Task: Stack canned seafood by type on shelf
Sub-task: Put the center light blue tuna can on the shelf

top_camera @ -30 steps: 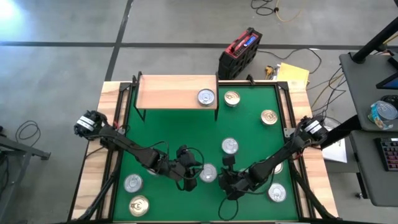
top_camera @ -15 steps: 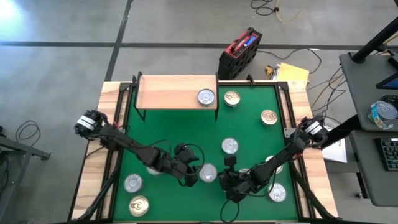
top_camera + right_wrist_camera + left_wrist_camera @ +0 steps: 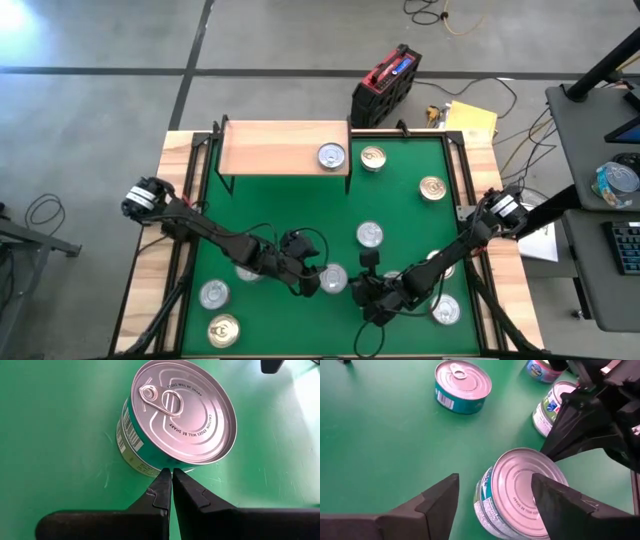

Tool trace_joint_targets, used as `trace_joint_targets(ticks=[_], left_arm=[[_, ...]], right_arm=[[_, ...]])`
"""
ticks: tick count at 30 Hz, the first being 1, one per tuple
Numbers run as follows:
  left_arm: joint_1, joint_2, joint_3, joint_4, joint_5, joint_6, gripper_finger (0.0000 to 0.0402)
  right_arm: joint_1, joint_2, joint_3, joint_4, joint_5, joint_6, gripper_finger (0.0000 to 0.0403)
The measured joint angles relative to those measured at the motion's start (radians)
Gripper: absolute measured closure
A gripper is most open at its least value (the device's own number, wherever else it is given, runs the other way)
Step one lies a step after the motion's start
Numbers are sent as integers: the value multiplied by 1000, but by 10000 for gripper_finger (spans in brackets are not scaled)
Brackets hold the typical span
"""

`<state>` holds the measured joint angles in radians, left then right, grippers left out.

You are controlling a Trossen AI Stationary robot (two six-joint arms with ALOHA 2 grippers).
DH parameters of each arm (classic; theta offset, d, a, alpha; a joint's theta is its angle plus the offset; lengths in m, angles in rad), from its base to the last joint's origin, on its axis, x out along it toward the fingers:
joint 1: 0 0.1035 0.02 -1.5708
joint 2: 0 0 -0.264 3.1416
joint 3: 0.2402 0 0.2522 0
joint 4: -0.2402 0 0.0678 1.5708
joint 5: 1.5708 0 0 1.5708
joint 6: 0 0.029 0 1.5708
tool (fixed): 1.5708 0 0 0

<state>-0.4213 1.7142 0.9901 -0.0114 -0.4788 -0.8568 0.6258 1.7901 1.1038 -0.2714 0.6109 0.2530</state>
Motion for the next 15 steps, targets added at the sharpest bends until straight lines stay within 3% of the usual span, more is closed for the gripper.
trace_joint_targets(ticks=[15], left_arm=[[3,109,10,23,80,-117,158]], right_arm=[[0,0,-1,12,-1,-4,394]])
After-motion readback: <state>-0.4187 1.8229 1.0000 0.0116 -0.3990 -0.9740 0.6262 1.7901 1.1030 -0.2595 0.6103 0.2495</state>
